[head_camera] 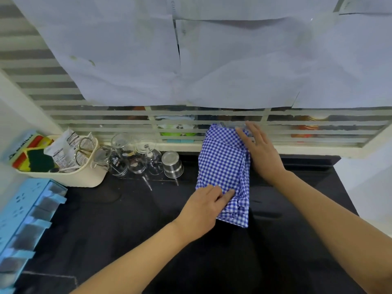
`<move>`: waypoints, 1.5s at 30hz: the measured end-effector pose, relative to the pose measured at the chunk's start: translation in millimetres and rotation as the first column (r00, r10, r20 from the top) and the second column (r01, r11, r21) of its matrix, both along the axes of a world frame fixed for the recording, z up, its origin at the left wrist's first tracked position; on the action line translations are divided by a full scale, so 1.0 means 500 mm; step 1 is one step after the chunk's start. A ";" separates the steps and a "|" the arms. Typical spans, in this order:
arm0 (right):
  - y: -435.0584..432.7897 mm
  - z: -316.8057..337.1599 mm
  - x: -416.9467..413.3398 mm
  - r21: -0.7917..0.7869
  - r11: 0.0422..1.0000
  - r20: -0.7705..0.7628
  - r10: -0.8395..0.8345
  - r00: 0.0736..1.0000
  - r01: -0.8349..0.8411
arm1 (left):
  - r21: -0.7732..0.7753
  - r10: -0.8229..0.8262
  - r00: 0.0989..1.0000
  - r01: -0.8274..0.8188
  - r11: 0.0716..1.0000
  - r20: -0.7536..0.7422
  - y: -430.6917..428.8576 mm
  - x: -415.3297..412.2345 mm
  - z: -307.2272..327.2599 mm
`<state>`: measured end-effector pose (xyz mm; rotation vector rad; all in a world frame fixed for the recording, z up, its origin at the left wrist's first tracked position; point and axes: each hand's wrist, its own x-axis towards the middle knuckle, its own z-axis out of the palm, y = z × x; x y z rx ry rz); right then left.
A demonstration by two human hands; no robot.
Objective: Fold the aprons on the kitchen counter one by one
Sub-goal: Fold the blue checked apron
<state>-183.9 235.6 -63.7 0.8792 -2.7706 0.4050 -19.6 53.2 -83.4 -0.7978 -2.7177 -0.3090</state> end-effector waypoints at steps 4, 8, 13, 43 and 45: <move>0.060 -0.101 0.087 0.203 0.969 0.224 0.091 0.970 -0.137 | -0.096 0.110 0.960 -0.088 0.991 0.257 0.059 0.029 -0.127; 0.153 -0.200 0.202 0.297 0.808 0.436 0.359 0.825 -0.509 | -0.009 0.149 0.875 -0.163 0.987 0.460 0.114 0.081 -0.206; 0.203 -0.231 0.249 0.138 0.786 0.636 0.397 0.662 -0.603 | 0.140 0.107 0.722 -0.273 0.952 0.683 0.174 0.088 -0.195; 0.191 -0.232 0.156 -0.345 0.936 0.896 0.349 0.273 -0.064 | 0.474 0.056 0.486 -0.867 0.152 0.872 0.202 0.105 -0.201; 0.178 -0.237 0.158 -0.324 0.945 0.904 0.292 0.312 0.052 | 0.441 0.108 0.454 -0.889 0.123 0.885 0.196 0.089 -0.209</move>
